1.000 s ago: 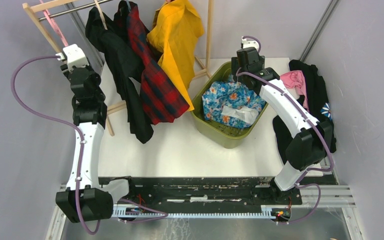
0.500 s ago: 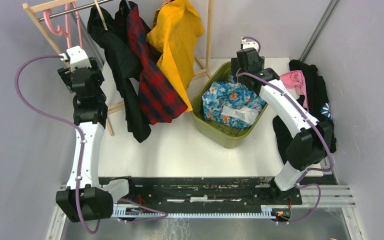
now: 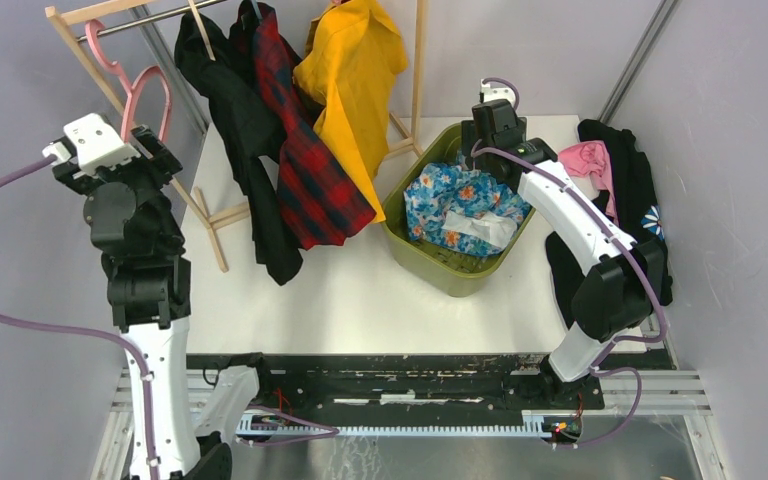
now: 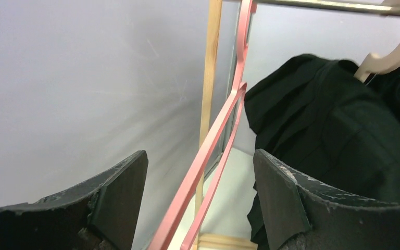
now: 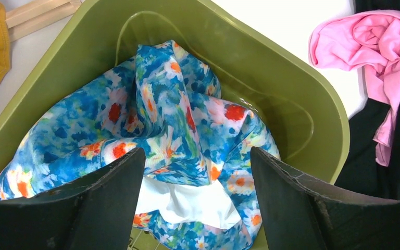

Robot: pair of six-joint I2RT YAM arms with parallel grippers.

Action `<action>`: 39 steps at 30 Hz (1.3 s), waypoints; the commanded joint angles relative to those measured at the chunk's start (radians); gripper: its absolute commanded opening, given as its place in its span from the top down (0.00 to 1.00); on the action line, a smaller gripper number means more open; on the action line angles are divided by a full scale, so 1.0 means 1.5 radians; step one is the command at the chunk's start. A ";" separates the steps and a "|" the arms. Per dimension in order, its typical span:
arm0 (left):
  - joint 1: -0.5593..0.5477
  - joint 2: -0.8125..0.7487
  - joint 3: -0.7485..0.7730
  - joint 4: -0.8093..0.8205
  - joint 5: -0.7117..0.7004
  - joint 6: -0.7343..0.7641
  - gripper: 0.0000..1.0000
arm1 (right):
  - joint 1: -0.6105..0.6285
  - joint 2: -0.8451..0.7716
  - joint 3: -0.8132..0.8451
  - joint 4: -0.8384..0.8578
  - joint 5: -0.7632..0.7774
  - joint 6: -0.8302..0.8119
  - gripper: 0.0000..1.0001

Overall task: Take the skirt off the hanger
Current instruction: Place the hanger at the clothesline, then pick up the hanger from the clothesline.

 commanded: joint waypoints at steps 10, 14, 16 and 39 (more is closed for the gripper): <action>-0.066 0.112 0.186 -0.069 0.075 -0.066 0.23 | -0.003 -0.025 0.025 0.052 0.076 -0.091 0.19; -0.098 0.188 0.278 -0.095 0.099 -0.091 0.25 | -0.003 -0.029 0.008 0.064 0.071 -0.075 0.19; -0.112 0.221 0.320 -0.115 0.113 -0.105 0.26 | -0.002 -0.031 -0.007 0.070 0.070 -0.072 0.19; -0.135 0.314 0.202 -0.061 0.073 -0.130 0.30 | -0.004 -0.029 -0.033 0.087 0.057 -0.085 0.18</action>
